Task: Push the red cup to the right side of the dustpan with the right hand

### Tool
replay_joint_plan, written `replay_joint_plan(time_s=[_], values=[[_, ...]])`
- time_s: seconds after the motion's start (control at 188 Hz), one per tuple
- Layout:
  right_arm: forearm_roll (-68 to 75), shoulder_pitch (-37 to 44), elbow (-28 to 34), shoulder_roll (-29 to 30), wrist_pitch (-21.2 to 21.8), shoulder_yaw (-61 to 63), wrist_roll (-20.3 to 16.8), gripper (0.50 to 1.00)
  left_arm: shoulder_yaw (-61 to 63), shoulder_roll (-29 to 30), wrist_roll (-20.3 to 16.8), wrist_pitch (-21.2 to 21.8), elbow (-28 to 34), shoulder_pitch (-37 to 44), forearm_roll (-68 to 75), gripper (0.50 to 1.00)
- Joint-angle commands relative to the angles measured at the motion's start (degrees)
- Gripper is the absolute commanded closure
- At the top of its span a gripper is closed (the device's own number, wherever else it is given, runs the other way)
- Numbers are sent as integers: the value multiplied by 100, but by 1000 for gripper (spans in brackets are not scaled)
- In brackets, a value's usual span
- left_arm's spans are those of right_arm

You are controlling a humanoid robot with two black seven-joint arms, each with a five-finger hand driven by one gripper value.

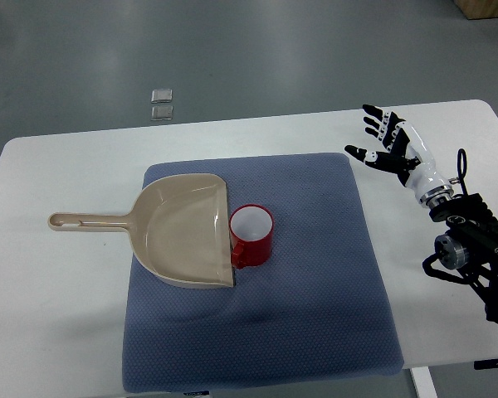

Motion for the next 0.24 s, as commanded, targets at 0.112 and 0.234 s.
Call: replay_joint_plan(time_s=[0.112,0.234], values=[[-9,-217,36,145,-6,14,58,579,0,0,0,6,-1,0,0,500],[-9,-217,27,136,-6,31,14,579,0,0,0,-3,8,0,0,500]])
